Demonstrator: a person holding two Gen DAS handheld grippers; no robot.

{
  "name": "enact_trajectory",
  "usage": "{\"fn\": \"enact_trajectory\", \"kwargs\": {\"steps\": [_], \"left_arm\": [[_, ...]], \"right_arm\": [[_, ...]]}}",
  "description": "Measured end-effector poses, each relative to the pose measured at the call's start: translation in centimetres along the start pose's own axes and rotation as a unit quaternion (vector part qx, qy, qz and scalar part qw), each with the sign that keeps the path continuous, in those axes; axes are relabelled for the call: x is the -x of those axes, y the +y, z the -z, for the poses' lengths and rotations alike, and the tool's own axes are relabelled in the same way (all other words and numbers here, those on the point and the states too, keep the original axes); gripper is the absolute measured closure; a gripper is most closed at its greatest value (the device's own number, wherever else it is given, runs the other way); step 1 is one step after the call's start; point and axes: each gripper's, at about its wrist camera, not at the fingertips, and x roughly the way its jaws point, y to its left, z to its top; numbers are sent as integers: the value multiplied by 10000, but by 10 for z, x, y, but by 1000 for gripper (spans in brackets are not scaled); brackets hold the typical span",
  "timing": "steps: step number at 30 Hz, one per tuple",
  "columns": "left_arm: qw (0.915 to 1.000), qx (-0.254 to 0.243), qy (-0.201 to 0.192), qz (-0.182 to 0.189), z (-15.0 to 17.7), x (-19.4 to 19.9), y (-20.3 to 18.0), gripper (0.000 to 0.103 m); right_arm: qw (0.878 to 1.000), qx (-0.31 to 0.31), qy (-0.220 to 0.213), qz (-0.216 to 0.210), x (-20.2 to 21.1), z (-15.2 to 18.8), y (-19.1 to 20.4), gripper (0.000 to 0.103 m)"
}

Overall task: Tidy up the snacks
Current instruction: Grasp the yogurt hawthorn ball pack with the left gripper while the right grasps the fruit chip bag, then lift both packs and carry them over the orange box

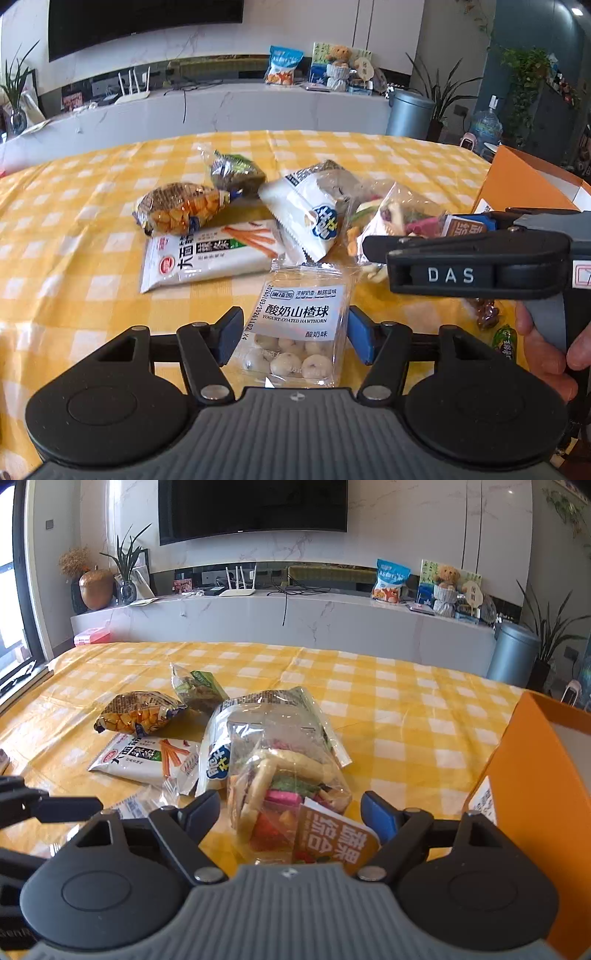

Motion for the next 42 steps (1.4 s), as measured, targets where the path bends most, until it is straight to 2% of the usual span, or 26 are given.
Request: {"fn": "enact_trajectory", "kwargs": {"steps": [2,6,8,10,13,14,16,17,22,29,42], "left_arm": [[10000,15,80,1,0,-2,0,31],[9998,-85,145,-66,1,-5,-4,23],[9995,-45,301,-20,2,-9,-4,20],[9996,-73,265,-34,4,-10,-6,14],[9996,-127,244,-84,5,-11,-10,14],[9995,-152,244,-95,5,-11,-11,14],[9995,-185,224,-99,5,-10,-12,25],[9995,-207,217,-123,5,-9,-12,28],[9997,-137,151,-110,4,-5,-9,34],[9998,-82,-138,-110,0,18,-15,35],[9973,-79,-700,206,-30,71,-34,35]], "right_arm": [[10000,-51,0,-48,-2,0,-1,23],[9999,-90,-34,-94,-3,-3,0,33],[9999,-100,-25,-99,-4,-3,-1,38],[9999,-55,-5,-104,-4,-2,0,39],[9999,64,-44,-75,-2,1,4,43],[9999,137,-62,-49,-2,2,5,43],[9997,247,-88,-1,0,3,9,45],[9996,258,-95,6,0,3,10,45],[9999,128,-112,-34,9,1,8,49],[9984,316,-475,33,45,1,12,49],[9944,362,-986,121,122,-6,-7,49]]}}
